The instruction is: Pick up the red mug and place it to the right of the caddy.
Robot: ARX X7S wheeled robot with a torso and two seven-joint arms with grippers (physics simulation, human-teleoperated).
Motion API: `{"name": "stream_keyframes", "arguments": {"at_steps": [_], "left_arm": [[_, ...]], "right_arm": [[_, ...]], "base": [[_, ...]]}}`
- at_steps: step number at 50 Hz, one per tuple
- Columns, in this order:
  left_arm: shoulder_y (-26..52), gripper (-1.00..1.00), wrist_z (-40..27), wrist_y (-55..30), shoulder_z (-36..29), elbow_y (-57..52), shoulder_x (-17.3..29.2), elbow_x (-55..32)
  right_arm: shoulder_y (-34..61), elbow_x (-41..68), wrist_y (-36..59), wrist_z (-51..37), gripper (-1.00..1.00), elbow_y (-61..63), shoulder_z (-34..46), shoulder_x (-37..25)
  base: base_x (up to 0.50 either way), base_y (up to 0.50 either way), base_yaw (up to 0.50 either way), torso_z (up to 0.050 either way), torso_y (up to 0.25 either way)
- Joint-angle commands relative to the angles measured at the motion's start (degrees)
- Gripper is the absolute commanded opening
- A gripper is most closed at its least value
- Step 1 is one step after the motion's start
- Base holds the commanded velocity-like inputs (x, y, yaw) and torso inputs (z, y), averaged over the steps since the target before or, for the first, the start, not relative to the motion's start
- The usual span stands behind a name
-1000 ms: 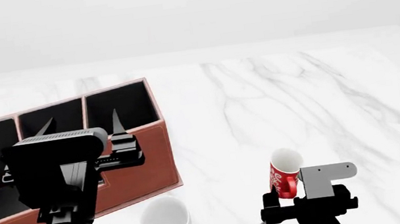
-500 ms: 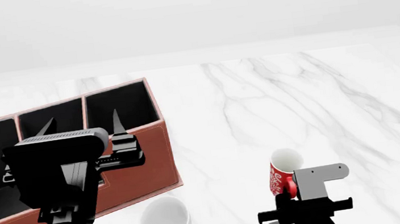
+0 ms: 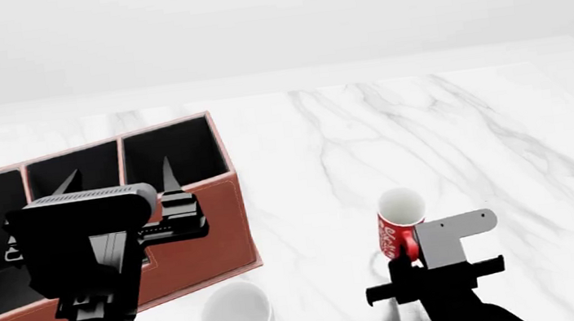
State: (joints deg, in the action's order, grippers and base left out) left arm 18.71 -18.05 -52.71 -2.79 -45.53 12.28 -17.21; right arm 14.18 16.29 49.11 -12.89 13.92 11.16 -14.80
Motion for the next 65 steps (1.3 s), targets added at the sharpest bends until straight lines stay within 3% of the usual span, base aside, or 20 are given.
{"name": "stream_keyframes", "arguments": {"at_steps": [1,5,14,26,29,35,43,65], "left_arm": [[0.0,1.0,-0.4,0.3,-0.3,0.2,0.3,-0.2],[0.0,1.0,-0.5,0.3,-0.3,0.3,0.3,-0.3],[0.4,1.0,-0.7,0.3,-0.2,0.7,0.5,-0.7],[0.4,1.0,-0.9,0.2,0.1,0.6,0.7,-1.3],[0.3,1.0,-1.0,0.1,0.1,0.5,0.8,-1.5],[0.3,1.0,-1.2,0.1,0.2,0.4,0.9,-1.7],[0.1,1.0,-1.4,0.2,0.3,0.3,1.0,-2.0],[0.4,1.0,-1.9,0.5,0.4,0.7,1.4,-2.7]], "right_arm": [[7.6,-0.9,3.7,3.2,-1.0,6.0,3.9,-3.3],[12.4,-1.1,2.4,6.5,-1.0,0.5,6.7,-3.3],[26.5,-1.3,-9.5,19.1,-1.0,-27.4,13.6,2.0],[46.0,-3.7,-32.2,26.5,-1.0,-76.1,16.0,14.2],[49.7,6.2,-36.3,26.7,-1.0,-83.9,24.3,14.8],[50.8,27.5,-39.7,26.0,-1.0,-85.6,45.6,14.8],[50.6,41.5,-42.6,27.5,-1.0,-85.1,61.4,14.8],[49.7,49.8,-41.3,26.0,-1.0,-86.9,72.2,14.8]], "base": [[0.0,0.0,0.0,0.0,0.0],[0.0,0.0,0.0,0.0,0.0],[0.0,0.0,0.0,0.0,0.001],[0.0,0.0,0.0,0.0,0.001],[0.0,0.0,0.0,0.0,0.0],[0.0,0.0,0.0,0.0,0.0],[0.0,0.0,0.0,0.0,0.0],[0.0,0.0,0.0,0.0,0.0]]}}
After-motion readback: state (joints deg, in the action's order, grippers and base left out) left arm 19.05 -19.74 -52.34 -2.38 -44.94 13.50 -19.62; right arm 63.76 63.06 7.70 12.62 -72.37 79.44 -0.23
